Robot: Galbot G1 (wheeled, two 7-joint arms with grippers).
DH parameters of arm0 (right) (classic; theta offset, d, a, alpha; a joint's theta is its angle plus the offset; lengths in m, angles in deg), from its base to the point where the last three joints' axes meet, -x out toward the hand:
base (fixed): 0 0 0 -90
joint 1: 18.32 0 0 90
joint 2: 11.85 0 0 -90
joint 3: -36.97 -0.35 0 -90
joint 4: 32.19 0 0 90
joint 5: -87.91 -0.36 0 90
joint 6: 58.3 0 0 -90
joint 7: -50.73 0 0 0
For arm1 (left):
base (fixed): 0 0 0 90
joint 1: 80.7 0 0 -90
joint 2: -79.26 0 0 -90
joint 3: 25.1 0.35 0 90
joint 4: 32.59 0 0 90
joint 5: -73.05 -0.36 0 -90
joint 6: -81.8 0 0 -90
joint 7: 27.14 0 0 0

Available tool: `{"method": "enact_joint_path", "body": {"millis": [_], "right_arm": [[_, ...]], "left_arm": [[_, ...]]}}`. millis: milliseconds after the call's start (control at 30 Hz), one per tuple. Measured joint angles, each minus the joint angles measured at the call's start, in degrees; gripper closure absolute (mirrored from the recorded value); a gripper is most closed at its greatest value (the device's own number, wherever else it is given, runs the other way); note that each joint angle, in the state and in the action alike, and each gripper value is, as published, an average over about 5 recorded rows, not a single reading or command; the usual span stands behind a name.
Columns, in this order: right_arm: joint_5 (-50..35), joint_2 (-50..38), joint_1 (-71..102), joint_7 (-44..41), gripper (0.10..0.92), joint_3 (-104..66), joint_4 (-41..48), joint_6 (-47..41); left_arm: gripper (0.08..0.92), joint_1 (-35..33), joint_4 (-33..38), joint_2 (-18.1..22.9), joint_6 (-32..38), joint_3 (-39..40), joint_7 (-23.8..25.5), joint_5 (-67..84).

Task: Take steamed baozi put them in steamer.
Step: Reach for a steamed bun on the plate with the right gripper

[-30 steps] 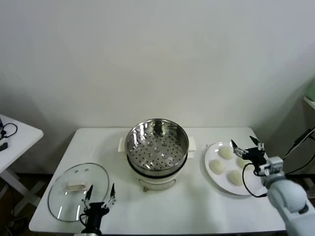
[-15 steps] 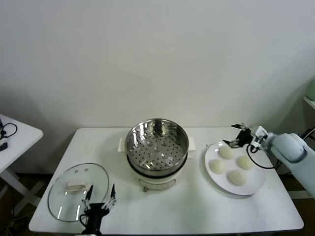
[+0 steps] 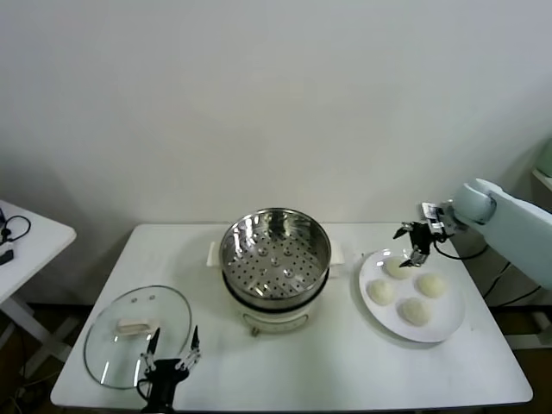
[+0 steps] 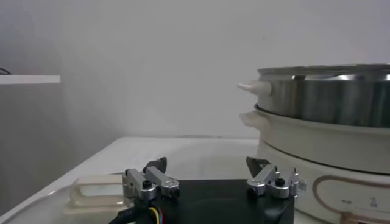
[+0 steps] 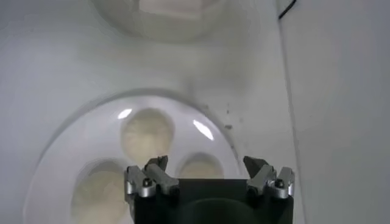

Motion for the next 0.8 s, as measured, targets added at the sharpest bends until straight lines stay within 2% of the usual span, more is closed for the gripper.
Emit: {"method": "enact_joint_path", "body": {"millis": [333,800], "right_arm": [[3.9,7.2,-1.5,-2.8,0.203,5.0,10.5,3.3],[11.0,12.3,4.2,-1.5,0.203,1.2,18.2,5.5]], "left_arm": [[0.177,0.2,-1.3,0.0,0.3,-1.1,0.0,0.0],[0.177,0.6,-2.7,0.0,0.5,-1.8,-0.4,0.3]]}}
